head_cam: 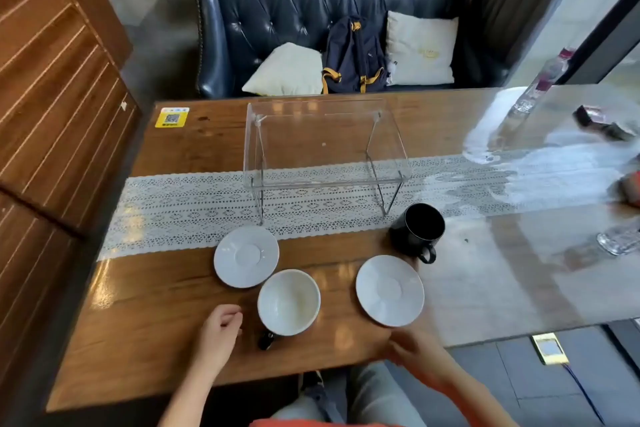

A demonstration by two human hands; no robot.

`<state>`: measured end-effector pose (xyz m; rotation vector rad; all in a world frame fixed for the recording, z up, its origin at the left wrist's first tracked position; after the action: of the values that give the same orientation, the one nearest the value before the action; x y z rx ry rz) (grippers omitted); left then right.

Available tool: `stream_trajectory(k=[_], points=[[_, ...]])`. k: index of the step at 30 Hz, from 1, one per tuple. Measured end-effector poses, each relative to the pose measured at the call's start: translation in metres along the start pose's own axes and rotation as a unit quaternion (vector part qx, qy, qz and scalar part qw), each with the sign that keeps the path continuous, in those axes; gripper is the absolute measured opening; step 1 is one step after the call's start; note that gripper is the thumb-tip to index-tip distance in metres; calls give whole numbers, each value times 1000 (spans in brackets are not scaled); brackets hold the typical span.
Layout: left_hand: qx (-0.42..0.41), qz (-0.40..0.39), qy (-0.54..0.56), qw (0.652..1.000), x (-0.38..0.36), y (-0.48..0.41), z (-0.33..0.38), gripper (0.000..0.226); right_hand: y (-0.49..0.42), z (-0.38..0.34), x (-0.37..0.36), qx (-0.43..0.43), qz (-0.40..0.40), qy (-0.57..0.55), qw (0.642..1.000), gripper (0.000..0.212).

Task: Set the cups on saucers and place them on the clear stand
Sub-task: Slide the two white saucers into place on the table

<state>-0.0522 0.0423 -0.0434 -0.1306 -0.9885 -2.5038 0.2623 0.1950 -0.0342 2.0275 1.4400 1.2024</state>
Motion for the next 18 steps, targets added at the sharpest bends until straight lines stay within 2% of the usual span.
stream_trajectory(k=[2,5,7,9,12,15,18], points=[[13,14,101,995,0,-2,-2,29,1,9,-1,-8,-33,-86,996,31],[16,39,219,975,4,-4,1,42,11,31,2,-66,-46,-233,969,18],[12,57,251,966,10,-9,9,46,15,46,7,-80,8,-381,921,16],[13,66,256,964,13,-18,19,48,16,52,18,-70,67,-451,887,16],[29,63,268,961,11,-32,27,42,9,48,28,-63,103,-470,874,15],[38,66,267,961,10,-39,27,37,1,42,35,-75,123,-441,886,14],[30,72,272,959,8,-41,30,40,-7,38,39,-60,120,-421,897,13]])
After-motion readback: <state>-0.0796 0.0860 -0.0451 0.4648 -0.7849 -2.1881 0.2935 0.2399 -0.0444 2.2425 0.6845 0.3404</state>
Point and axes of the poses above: each hand's wrist, its own y-axis away from the middle knuckle, its own x-axis out of the back of the hand, z = x × y, the point moved 8 cm from there along -y, towards the middle knuckle, and after that the axes turned 15 degrees about -z, right-handed, at the moved point
